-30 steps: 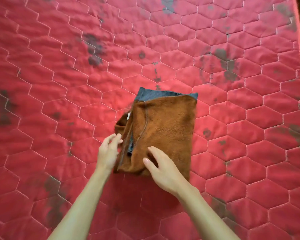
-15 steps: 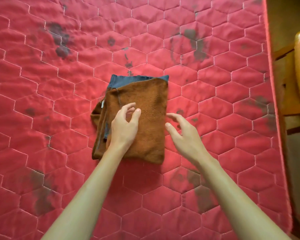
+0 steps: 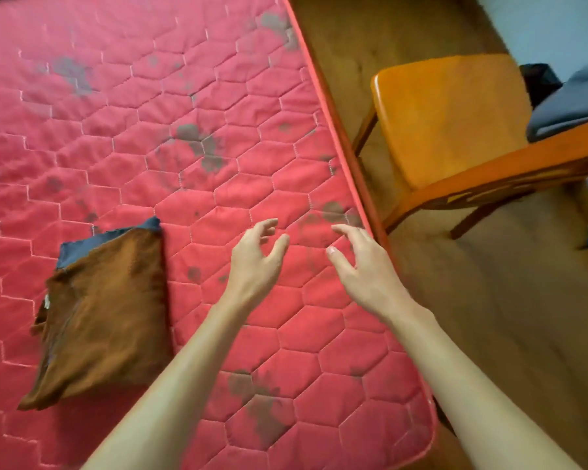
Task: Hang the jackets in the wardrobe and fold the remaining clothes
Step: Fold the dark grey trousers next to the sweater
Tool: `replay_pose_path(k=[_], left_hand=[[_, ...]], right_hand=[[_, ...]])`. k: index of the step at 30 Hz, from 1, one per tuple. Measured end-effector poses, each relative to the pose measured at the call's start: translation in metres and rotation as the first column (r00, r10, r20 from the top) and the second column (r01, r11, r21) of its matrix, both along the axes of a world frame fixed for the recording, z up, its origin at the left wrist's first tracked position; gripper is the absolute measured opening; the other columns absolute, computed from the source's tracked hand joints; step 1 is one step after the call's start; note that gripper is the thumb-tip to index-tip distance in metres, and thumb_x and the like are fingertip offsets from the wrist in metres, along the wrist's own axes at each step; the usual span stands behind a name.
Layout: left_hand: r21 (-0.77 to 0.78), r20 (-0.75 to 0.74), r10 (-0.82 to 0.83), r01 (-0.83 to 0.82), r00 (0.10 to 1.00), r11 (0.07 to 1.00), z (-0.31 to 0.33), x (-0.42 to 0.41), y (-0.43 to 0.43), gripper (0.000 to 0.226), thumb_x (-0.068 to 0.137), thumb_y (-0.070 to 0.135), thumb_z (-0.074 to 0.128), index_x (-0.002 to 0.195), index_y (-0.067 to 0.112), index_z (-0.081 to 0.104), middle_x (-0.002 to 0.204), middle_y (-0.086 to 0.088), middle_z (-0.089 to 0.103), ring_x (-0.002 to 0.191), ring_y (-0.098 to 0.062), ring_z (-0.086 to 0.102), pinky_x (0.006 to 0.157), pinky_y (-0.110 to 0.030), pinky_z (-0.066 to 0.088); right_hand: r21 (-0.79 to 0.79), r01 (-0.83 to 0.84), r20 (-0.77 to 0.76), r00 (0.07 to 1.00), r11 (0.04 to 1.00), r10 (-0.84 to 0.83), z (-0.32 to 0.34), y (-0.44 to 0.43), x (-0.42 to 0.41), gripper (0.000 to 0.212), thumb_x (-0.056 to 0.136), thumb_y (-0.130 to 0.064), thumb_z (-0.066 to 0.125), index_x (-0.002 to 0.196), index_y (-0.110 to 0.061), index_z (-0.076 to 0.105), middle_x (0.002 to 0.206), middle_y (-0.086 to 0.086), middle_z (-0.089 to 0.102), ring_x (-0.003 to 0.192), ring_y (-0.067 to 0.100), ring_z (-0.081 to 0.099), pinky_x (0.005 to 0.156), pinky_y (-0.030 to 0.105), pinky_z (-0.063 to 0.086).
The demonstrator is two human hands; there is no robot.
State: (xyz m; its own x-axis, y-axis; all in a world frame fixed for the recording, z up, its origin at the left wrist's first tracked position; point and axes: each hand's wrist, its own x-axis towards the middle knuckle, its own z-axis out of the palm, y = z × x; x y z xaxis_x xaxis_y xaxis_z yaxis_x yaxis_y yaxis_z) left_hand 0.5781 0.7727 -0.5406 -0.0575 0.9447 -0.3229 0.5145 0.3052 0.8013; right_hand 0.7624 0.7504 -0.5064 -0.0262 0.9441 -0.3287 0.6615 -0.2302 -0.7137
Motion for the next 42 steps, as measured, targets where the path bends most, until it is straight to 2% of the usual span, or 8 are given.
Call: replay_pose_path(k=[14,16,19,21,23,30,36,42], left_hand=[[0.254,-0.085,-0.602,0.602,0.794,0.757,0.166,0.288,0.091,0.049,0.09,0.03,0.04,0.134,0.018,0.058,0.129,-0.004,0.061,0.12,-0.018,0.057,0.106,-0.033,0.043],[0.264,-0.028,-0.673,0.655,0.739,0.708,0.181,0.304,0.092,0.057,0.084,0.012,0.033,0.134,0.019,0.059,0.13,-0.002,0.06,0.119,-0.012,0.055,0.105,-0.023,0.04],[0.229,-0.007,-0.67,0.654,0.742,0.721,0.193,0.3,0.091,0.054,0.086,0.0,0.035,0.125,0.021,0.065,0.109,0.011,0.064,0.096,0.015,0.056,0.084,-0.003,0.04],[0.219,-0.004,-0.668,0.653,0.744,0.725,0.199,0.293,0.088,0.053,0.088,-0.011,0.041,0.123,0.02,0.067,0.094,0.012,0.063,0.08,0.017,0.056,0.069,-0.002,0.039],[0.225,-0.014,-0.684,0.669,0.729,0.709,0.207,0.287,0.084,0.054,0.088,-0.012,0.043,0.123,0.021,0.066,0.105,0.004,0.067,0.096,0.009,0.06,0.076,-0.002,0.04],[0.354,0.004,-0.655,0.612,0.755,0.707,0.267,0.261,0.046,0.054,0.082,0.023,0.052,0.136,0.026,0.055,0.115,0.006,0.055,0.098,-0.001,0.056,0.09,-0.014,0.045],[0.555,-0.152,-0.554,0.535,0.818,0.637,0.313,0.2,0.005,0.056,0.082,0.024,0.071,0.136,0.03,0.058,0.158,-0.006,0.024,0.148,-0.014,0.026,0.117,-0.031,0.032],[0.663,-0.154,-0.573,0.514,0.805,0.544,0.389,0.097,-0.03,0.046,0.057,0.001,0.05,0.096,0.023,0.063,0.088,0.011,0.068,0.08,-0.005,0.06,0.072,-0.029,0.049]], right_hand=[[-0.017,0.52,-0.182,0.838,0.854,-0.514,0.135,0.003,0.231,0.029,0.09,-0.045,0.067,0.111,-0.026,0.073,0.11,-0.015,0.071,0.116,0.009,0.061,0.098,0.023,0.043],[-0.131,0.637,-0.454,0.643,0.76,-0.617,0.154,-0.003,0.242,0.023,0.088,-0.046,0.07,0.104,-0.031,0.077,0.108,-0.019,0.073,0.113,0.004,0.063,0.103,0.027,0.044],[-0.383,0.683,-0.817,0.064,0.622,-0.573,0.177,-0.011,0.253,0.035,0.091,-0.042,0.063,0.122,-0.027,0.07,0.124,-0.003,0.071,0.122,0.017,0.062,0.107,0.038,0.043],[-0.52,0.682,-0.839,-0.295,0.514,-0.458,0.192,-0.014,0.257,0.04,0.099,-0.035,0.053,0.133,-0.016,0.061,0.129,0.008,0.068,0.125,0.024,0.06,0.107,0.037,0.042],[-0.575,0.684,-0.814,-0.421,0.45,-0.4,0.208,-0.017,0.257,0.033,0.104,-0.023,0.047,0.132,-0.013,0.06,0.129,0.01,0.068,0.127,0.025,0.059,0.109,0.037,0.042],[-0.419,0.673,-0.903,-0.239,0.61,-0.356,0.285,-0.054,0.209,0.041,0.092,-0.004,0.05,0.13,-0.014,0.062,0.133,0.01,0.065,0.126,0.028,0.059,0.107,0.041,0.043],[-0.282,0.56,-0.911,0.1,0.779,-0.401,0.344,-0.102,0.136,0.03,0.085,-0.004,0.063,0.113,-0.007,0.074,0.125,0.019,0.067,0.123,0.036,0.06,0.112,0.054,0.039],[-0.136,0.623,-0.958,0.115,0.77,-0.262,0.411,-0.126,0.078,0.011,0.077,-0.008,0.069,0.085,-0.007,0.077,0.095,0.012,0.073,0.095,0.025,0.069,0.087,0.033,0.054]])
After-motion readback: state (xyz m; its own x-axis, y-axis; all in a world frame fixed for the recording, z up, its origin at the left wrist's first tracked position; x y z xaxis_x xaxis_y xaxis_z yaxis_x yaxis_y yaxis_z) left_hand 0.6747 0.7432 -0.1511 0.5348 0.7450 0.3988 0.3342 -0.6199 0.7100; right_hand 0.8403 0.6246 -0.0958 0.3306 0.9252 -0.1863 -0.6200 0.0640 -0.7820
